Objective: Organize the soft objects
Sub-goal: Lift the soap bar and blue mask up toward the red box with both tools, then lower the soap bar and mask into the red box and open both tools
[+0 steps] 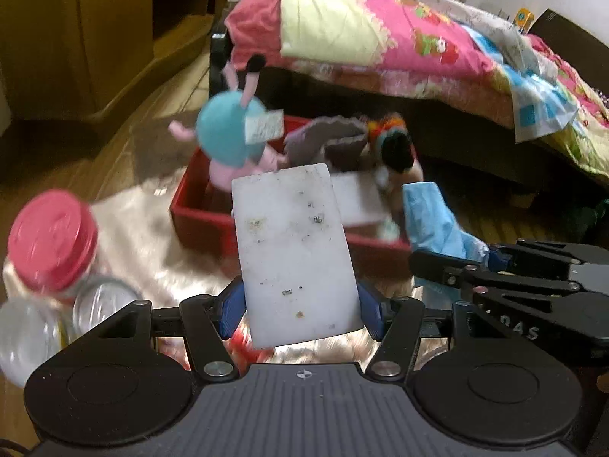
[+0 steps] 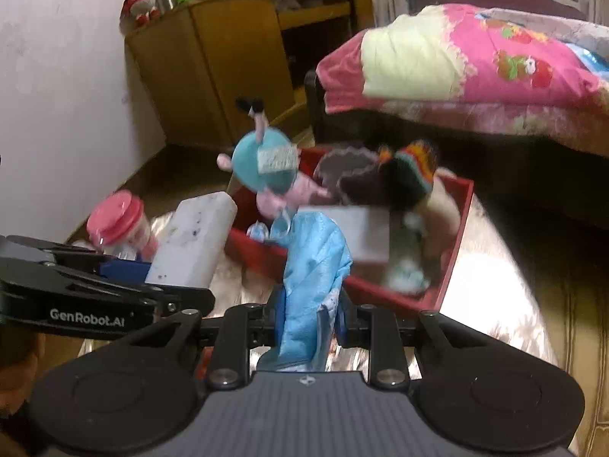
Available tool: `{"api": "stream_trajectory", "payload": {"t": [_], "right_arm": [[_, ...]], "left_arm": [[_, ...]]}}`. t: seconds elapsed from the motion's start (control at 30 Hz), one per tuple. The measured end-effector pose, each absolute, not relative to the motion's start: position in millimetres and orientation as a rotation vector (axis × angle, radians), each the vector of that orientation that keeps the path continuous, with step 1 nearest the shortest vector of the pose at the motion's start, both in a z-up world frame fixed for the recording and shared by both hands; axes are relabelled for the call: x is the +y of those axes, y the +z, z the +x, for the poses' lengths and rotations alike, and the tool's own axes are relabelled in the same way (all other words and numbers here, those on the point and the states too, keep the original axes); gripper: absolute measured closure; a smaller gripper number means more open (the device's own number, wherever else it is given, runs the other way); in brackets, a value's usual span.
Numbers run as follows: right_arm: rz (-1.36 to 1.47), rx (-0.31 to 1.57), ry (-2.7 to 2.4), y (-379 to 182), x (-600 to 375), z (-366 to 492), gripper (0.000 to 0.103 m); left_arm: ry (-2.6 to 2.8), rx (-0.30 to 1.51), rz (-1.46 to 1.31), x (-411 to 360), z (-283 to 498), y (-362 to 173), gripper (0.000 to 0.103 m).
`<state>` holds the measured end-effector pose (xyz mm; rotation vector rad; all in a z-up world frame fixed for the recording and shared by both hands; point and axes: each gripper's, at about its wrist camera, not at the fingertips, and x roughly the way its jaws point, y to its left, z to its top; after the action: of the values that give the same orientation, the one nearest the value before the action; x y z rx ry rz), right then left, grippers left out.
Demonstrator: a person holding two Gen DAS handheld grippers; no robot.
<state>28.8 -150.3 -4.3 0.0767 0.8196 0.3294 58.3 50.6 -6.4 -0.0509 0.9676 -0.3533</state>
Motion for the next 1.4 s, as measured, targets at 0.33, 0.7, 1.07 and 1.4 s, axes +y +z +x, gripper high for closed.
{"api": "stream_trajectory", "payload": {"t": [0.33,0.7,1.07,1.4], "right_arm": [[0.076,0.8,0.273,-0.6,-162.9,86.5,0.103],[0.089,0.84,0.194,-30.7,-169.4,150.8,0.092],[0.12,0.848,0.173,-31.3,-183.2,136.3,0.074],[0.126,0.853,0.204,-20.0,-182.9,92.6,0.073]], "left_arm": [[-0.343,0.946,-0.031,23.7,118.5,-1.3,0.042],[-0.303,0.984,0.01,-0.3,168.1,-34.9,0.033],[-0.298,0.939,-0.006,11.4,146.1,-19.6,0.024],[-0.309,1.031,-0.018,37.0,93.5,-36.3,0.023]]}}
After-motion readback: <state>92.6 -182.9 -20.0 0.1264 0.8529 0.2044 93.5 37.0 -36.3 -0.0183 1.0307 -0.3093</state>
